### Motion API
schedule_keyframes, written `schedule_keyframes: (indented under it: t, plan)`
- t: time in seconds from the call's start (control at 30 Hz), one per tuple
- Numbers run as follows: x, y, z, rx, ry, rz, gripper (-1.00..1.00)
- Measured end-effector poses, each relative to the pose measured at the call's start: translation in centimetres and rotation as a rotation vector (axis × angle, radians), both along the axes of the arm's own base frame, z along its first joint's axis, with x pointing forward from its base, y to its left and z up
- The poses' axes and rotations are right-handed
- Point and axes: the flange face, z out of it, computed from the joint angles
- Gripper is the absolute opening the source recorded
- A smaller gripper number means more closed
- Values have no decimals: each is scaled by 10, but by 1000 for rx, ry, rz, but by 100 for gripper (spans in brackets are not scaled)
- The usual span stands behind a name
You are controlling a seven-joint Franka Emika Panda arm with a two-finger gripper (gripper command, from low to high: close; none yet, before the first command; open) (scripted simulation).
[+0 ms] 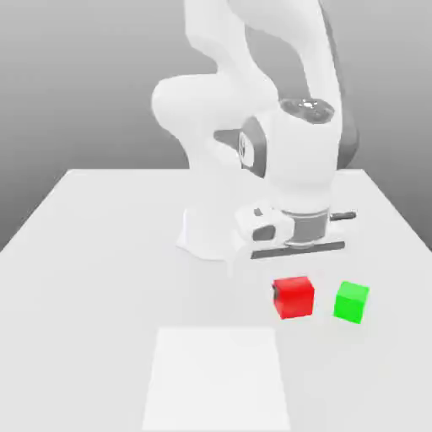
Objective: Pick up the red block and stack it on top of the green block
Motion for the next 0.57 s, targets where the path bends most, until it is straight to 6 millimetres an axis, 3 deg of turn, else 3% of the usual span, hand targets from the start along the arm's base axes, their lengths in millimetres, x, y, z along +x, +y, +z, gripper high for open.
schedule_keyframes:
  t: [0.23,0.47,0.5,0.57]
  plan:
    - [-68,86,14,-4,-2,39,-100]
    - [-75,94,-41,-7,-4,36,-100]
    - [-76,94,-47,-6,-4,38,100]
    - [-76,94,-47,-6,-4,38,100]
